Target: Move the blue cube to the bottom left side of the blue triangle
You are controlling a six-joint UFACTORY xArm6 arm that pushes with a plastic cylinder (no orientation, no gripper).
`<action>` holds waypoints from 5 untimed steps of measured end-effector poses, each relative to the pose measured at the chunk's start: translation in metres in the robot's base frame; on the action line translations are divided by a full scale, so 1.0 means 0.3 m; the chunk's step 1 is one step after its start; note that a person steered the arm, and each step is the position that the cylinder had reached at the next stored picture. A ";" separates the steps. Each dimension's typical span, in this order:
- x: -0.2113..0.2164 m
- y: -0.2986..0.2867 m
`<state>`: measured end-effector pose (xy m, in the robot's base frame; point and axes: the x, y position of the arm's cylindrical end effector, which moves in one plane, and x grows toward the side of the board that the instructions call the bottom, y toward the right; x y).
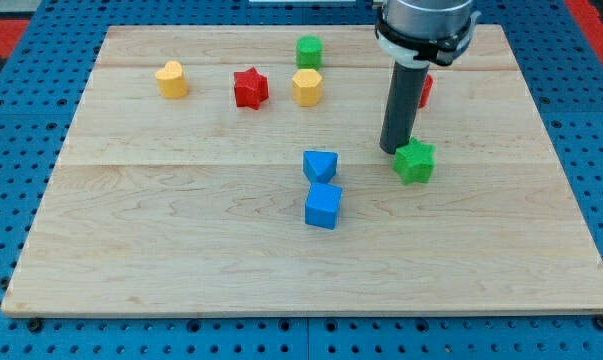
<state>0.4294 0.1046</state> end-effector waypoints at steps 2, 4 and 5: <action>0.113 -0.002; 0.232 -0.023; 0.287 -0.114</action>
<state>0.5156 0.0704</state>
